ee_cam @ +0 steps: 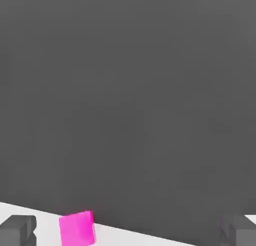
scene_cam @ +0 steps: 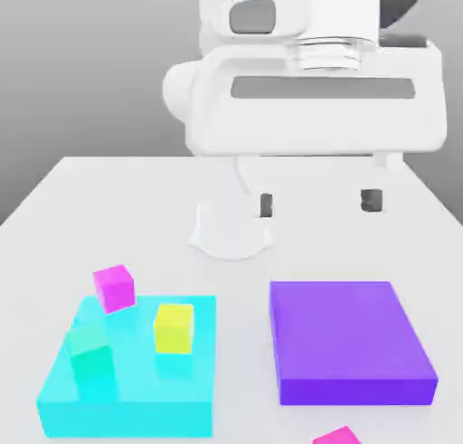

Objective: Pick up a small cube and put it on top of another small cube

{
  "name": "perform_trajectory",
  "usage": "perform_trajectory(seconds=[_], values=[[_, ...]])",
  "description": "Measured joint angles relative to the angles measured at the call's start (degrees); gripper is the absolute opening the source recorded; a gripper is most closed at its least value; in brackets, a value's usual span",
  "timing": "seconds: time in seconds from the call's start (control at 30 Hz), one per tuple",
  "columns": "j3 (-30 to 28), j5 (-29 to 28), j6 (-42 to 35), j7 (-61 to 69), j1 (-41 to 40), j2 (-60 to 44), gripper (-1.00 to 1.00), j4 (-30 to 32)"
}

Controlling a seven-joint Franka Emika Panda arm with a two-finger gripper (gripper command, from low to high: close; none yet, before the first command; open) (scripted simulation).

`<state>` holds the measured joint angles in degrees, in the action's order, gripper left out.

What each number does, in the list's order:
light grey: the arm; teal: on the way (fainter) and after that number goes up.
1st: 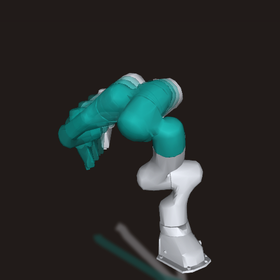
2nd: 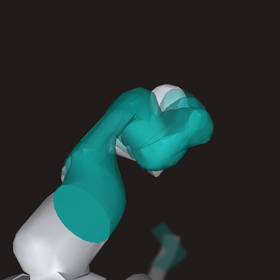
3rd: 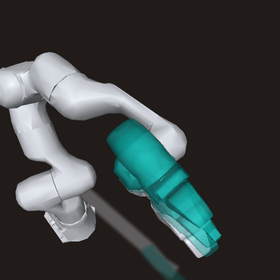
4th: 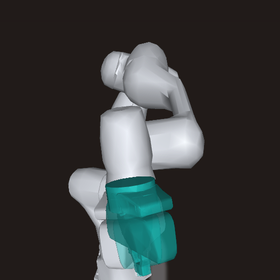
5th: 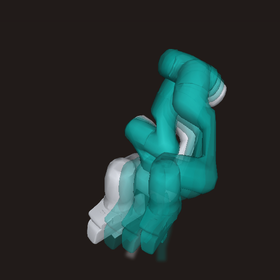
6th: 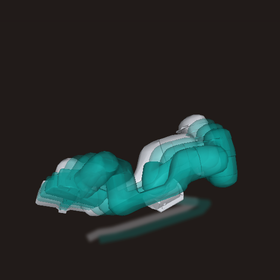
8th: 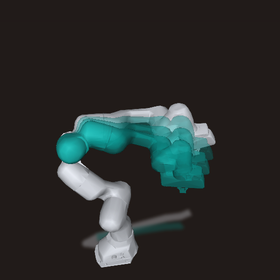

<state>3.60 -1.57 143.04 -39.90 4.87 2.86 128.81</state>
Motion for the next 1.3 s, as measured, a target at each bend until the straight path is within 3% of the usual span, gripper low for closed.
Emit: perform_trajectory(seconds=[0.37,0.53,0.57,0.77,0.93,1.3], values=[[1.4,-2.1,6.0,2.3,2.7,-22.9,0.0,-1.6],[0.5,-3.5,12.7,1.8,3.9,-33.3,0.0,-3.4],[0.3,-3.5,13.5,1.7,4.1,-34.4,-1.0,-3.7],[0.3,-3.6,13.9,1.7,4.1,-34.9,-1.0,-3.8],[1.2,-2.4,7.9,2.5,3.4,-27.1,-1.0,-2.0],[-5.6,0.6,1.1,-7.6,-4.2,-4.3,-1.0,13.9]])
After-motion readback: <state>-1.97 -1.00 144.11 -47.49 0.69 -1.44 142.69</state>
